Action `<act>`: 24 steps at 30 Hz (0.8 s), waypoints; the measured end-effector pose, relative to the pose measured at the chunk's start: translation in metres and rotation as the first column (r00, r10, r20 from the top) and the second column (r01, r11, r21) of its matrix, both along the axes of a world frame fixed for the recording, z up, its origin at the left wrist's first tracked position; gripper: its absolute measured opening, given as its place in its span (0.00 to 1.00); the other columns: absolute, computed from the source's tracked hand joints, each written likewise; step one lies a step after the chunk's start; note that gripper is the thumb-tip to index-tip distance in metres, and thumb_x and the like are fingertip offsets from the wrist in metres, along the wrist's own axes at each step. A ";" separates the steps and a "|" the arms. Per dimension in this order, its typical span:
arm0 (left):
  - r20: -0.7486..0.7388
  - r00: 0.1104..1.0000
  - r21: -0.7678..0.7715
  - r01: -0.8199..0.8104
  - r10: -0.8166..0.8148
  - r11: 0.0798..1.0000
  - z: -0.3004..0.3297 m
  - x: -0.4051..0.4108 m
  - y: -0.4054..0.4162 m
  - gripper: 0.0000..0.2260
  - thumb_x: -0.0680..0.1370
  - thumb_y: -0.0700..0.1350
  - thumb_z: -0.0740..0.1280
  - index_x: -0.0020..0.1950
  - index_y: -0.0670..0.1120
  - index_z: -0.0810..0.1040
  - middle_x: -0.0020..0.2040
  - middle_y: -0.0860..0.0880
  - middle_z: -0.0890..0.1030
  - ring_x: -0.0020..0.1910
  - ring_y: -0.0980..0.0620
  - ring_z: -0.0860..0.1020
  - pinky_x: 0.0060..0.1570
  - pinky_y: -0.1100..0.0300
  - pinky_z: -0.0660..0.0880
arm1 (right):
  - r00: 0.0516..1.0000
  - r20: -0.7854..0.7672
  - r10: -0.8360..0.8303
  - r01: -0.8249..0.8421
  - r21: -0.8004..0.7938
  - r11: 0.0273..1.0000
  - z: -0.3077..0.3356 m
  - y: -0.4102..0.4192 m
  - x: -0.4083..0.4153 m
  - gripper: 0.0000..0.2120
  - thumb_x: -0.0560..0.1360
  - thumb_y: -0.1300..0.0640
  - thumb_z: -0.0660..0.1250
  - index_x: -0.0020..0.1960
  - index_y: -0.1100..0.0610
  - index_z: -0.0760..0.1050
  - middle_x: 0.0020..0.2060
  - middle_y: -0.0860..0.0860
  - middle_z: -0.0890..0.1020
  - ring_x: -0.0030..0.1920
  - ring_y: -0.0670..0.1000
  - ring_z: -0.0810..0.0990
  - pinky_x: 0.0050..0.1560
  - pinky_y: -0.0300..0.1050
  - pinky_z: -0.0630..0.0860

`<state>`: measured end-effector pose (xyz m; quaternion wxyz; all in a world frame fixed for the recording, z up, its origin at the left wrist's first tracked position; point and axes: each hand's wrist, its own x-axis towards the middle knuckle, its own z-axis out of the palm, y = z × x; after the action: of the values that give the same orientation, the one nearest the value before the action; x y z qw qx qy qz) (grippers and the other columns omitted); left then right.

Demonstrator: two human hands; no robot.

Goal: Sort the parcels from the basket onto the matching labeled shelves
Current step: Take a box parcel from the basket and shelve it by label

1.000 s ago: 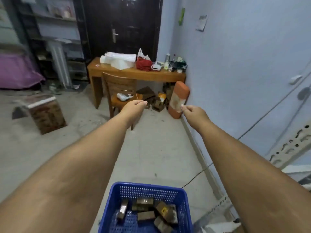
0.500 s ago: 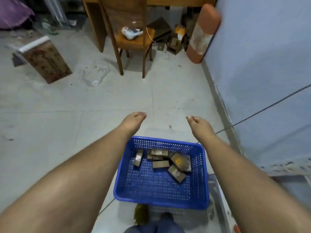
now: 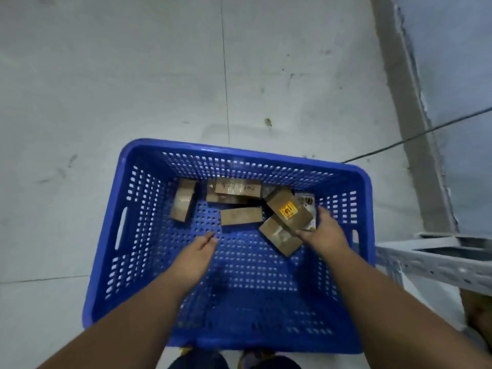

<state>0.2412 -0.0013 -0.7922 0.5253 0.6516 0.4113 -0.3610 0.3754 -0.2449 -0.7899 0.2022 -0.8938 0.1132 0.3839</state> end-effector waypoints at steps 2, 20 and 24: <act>0.012 1.000 0.003 -0.028 0.028 1.000 -0.047 -0.007 -0.001 0.21 0.82 0.57 0.54 0.76 0.56 0.63 0.76 0.52 0.62 0.74 0.48 0.62 0.69 0.52 0.61 | 0.998 0.020 0.061 -0.059 -0.098 0.993 -0.062 0.000 0.006 0.47 0.63 0.48 0.80 0.74 0.52 0.58 0.67 0.54 0.73 0.66 0.58 0.72 0.64 0.54 0.73; 0.035 0.990 0.000 -0.138 0.138 0.990 -0.072 -0.029 0.021 0.21 0.81 0.53 0.60 0.75 0.55 0.64 0.74 0.51 0.66 0.71 0.47 0.67 0.66 0.51 0.65 | 0.864 -0.327 -0.382 0.492 0.388 0.779 -0.108 -0.009 0.002 0.35 0.74 0.54 0.72 0.76 0.49 0.60 0.52 0.48 0.78 0.51 0.52 0.79 0.49 0.49 0.78; 0.073 0.977 -0.089 -0.195 0.202 0.977 -0.018 -0.021 0.004 0.21 0.80 0.58 0.59 0.74 0.60 0.64 0.75 0.53 0.65 0.70 0.48 0.69 0.70 0.46 0.65 | 0.555 -0.741 -0.380 0.776 0.295 0.558 -0.043 -0.007 -0.007 0.23 0.73 0.49 0.66 0.65 0.58 0.74 0.55 0.59 0.83 0.54 0.60 0.81 0.53 0.58 0.77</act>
<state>0.2202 0.0029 -0.8099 0.6012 0.5996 0.4374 -0.2961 0.3682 -0.2515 -0.8326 0.5456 -0.5122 0.3501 0.5634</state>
